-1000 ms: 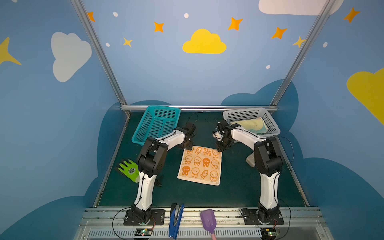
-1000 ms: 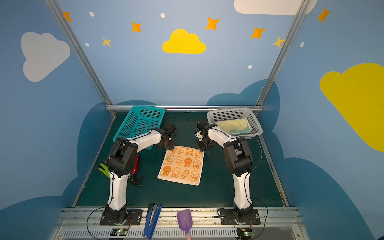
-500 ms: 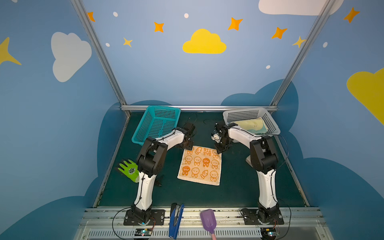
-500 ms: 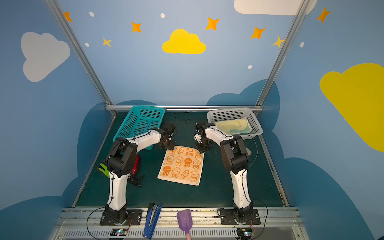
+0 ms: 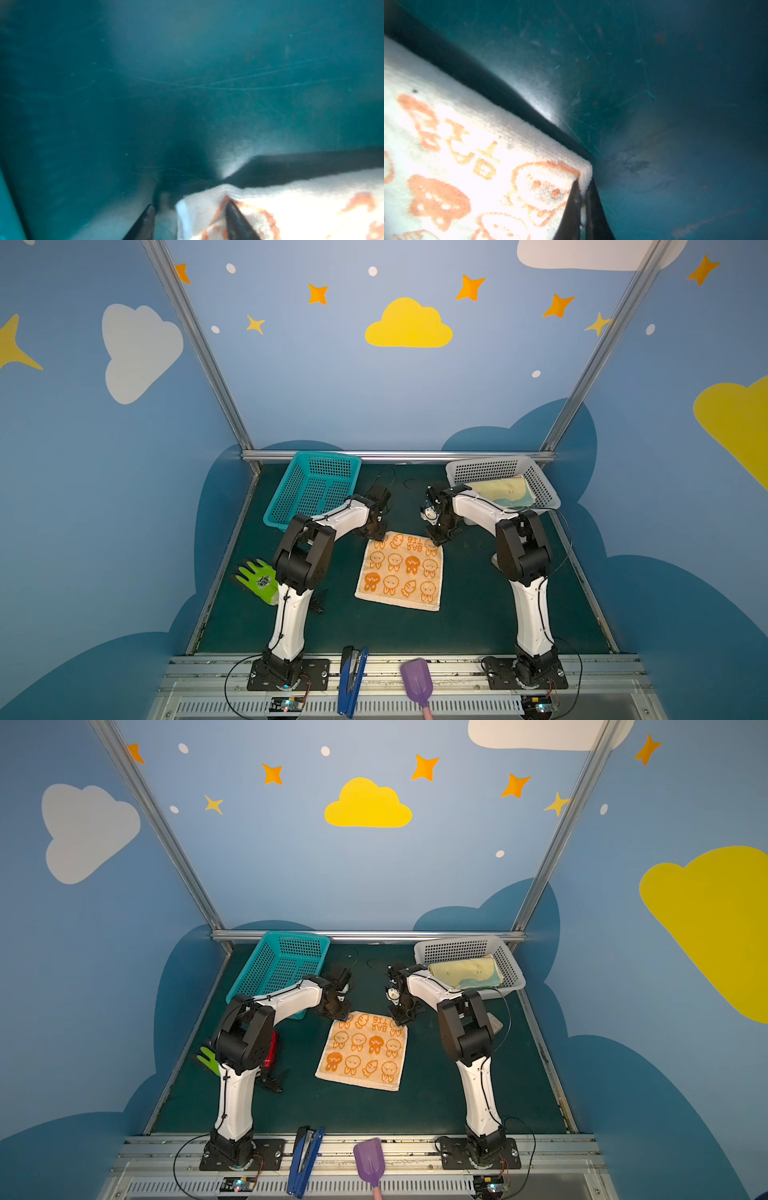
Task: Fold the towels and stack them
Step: 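Grasp the far corners of the folded bunny towel with both grippers, then fold the far edge toward the robot over the near half with both grippers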
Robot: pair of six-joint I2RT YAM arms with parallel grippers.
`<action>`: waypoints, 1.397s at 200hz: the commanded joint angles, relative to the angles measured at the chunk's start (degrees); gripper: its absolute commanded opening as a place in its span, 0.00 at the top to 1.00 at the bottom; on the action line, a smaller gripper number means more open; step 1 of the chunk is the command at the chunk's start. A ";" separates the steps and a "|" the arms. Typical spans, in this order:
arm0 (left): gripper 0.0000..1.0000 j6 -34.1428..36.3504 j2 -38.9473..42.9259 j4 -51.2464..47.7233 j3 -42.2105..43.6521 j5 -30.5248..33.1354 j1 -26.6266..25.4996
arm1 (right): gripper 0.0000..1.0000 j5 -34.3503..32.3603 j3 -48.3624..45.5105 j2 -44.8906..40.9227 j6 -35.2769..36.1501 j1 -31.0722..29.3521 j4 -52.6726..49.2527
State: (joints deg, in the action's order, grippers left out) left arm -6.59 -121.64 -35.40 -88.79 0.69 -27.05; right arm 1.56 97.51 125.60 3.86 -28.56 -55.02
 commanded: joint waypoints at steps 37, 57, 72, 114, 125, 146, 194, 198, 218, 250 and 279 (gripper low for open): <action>0.86 -0.28 -3.62 -3.10 -2.48 -2.36 -0.07 | 1.00 -1.24 0.01 -1.46 -0.44 -0.19 1.18; 0.96 -0.69 -3.36 -3.01 -2.35 -2.12 -0.11 | 1.00 -0.95 -0.13 -1.68 -0.57 -0.12 1.95; 0.96 -0.97 -2.69 -2.64 -2.26 -1.59 -0.11 | 1.00 -1.36 -0.13 -2.03 -0.67 0.04 2.62; 0.96 -2.81 3.20 2.66 1.14 4.13 -0.16 | 1.00 -1.68 -1.86 -5.61 -0.95 1.86 7.19; 0.96 -3.05 5.10 5.07 2.86 5.50 -0.11 | 1.00 -1.11 -3.07 -7.33 -0.62 2.39 9.36; 0.96 -2.91 8.72 9.26 5.86 7.47 -0.15 | 1.00 0.20 -5.28 -10.33 0.48 2.88 13.20; 0.96 -1.14 14.70 15.99 11.11 8.80 -0.26 | 1.00 1.68 -7.26 -13.66 2.40 2.99 15.47; 0.96 -0.94 15.15 16.60 11.77 8.76 -0.28 | 1.00 1.75 -7.47 -13.91 2.46 2.98 15.47; 0.96 -0.52 17.66 19.22 14.97 8.45 -0.46 | 1.00 2.16 -9.73 -15.47 2.60 3.00 16.42; 0.96 -0.37 21.64 23.19 21.34 7.73 -1.38 | 1.00 4.43 -14.82 -19.05 2.06 2.99 18.74; 0.96 -0.40 25.50 24.24 25.31 8.27 -2.71 | 1.00 5.75 -19.27 -22.97 1.01 2.74 19.87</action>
State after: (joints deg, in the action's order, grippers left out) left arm -7.64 -99.74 -13.13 -65.67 7.20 -29.28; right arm 6.13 80.77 107.37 5.80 -25.96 -36.12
